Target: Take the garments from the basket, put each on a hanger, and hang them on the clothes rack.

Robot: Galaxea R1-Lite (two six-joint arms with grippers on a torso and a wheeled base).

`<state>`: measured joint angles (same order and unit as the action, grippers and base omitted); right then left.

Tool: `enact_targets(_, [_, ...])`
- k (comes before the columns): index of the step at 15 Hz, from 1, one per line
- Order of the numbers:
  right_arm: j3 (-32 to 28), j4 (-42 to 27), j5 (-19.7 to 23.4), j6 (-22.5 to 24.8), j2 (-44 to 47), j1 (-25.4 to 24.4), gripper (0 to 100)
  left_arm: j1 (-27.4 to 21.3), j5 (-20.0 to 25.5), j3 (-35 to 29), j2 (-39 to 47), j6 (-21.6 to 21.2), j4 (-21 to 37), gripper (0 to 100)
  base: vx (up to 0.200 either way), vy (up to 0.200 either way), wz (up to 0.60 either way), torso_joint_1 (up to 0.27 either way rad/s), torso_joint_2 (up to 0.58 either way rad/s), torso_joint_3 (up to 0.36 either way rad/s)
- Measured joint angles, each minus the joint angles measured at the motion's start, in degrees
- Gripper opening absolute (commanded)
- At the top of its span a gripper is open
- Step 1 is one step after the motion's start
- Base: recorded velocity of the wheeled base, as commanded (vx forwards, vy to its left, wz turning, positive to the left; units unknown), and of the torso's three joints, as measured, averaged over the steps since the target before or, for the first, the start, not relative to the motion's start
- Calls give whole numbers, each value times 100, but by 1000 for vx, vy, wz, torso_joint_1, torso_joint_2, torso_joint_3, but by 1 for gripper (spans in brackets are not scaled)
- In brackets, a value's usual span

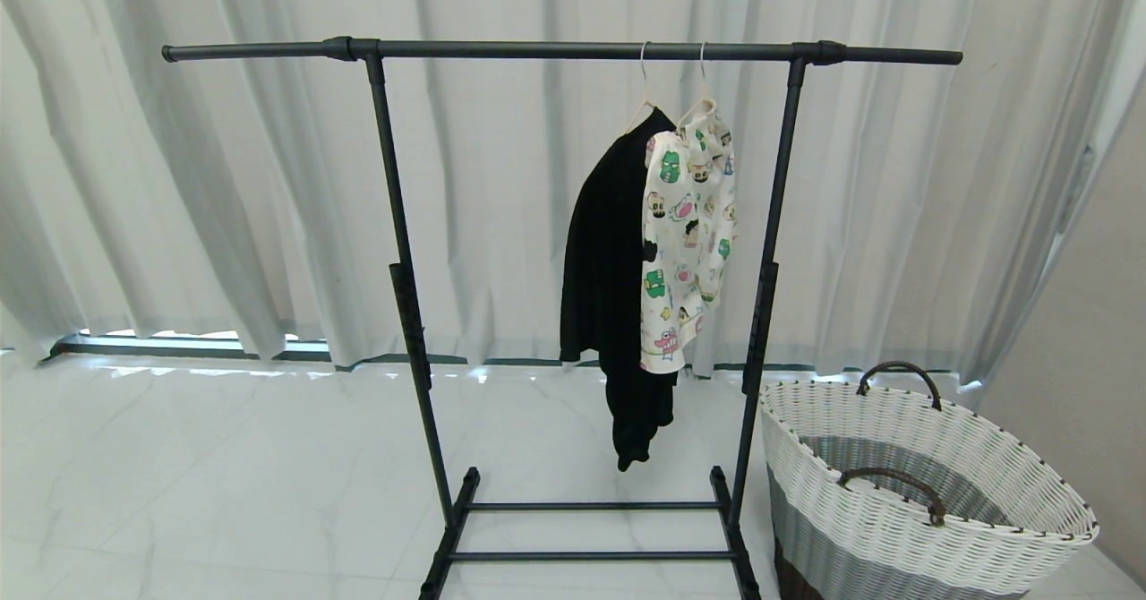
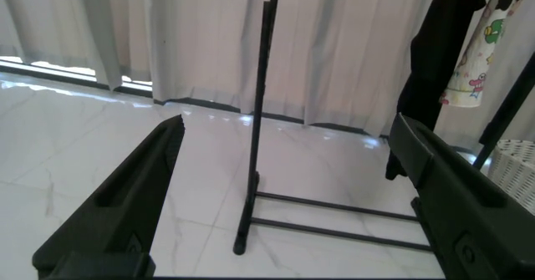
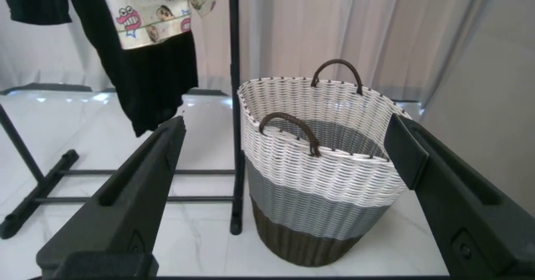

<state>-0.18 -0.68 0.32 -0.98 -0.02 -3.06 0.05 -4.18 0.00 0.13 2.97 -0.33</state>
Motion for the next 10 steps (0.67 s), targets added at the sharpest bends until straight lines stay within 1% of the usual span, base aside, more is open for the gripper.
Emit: enact_targets(10, [0,0,1,22,0,1,100,2,-2,0,-4,0,0,100,0,0,0,0,0,0])
